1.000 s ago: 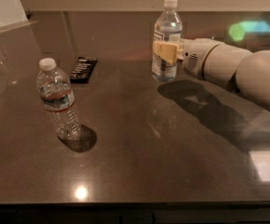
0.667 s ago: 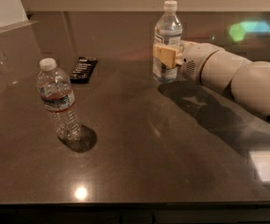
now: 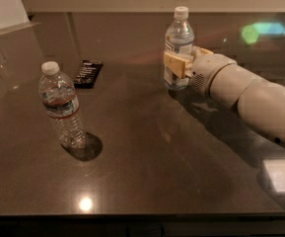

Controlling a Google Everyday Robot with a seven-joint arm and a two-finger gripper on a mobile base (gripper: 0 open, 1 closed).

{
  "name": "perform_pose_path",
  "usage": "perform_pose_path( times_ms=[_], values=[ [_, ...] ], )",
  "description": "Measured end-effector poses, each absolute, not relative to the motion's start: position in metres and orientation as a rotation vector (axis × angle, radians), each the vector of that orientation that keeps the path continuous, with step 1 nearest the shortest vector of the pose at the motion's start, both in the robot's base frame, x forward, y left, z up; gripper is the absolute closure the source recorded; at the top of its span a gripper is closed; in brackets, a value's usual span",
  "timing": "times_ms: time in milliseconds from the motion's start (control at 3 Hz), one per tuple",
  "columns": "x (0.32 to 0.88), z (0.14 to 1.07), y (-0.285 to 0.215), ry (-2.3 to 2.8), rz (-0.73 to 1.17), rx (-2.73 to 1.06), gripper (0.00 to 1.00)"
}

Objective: Place blue plastic bottle upright

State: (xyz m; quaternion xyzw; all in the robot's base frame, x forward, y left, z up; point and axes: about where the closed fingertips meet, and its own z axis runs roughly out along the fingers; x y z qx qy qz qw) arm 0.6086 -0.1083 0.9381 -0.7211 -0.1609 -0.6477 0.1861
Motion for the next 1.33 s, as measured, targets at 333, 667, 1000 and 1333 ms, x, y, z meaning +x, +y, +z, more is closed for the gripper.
perform_pose_path(
  times_ms=[333,667,1000,1333],
  values=[
    [0.609,0.932,-0.111,-0.452,-1.851,-2.024,1.00],
    [0.610,0.926,-0.113,-0.439,-1.871,-2.012,0.84],
    [0.610,0.922,-0.114,-0.411,-1.888,-1.998,0.60],
    [0.611,0.919,-0.116,-0.379,-1.899,-1.985,0.37]
  ],
)
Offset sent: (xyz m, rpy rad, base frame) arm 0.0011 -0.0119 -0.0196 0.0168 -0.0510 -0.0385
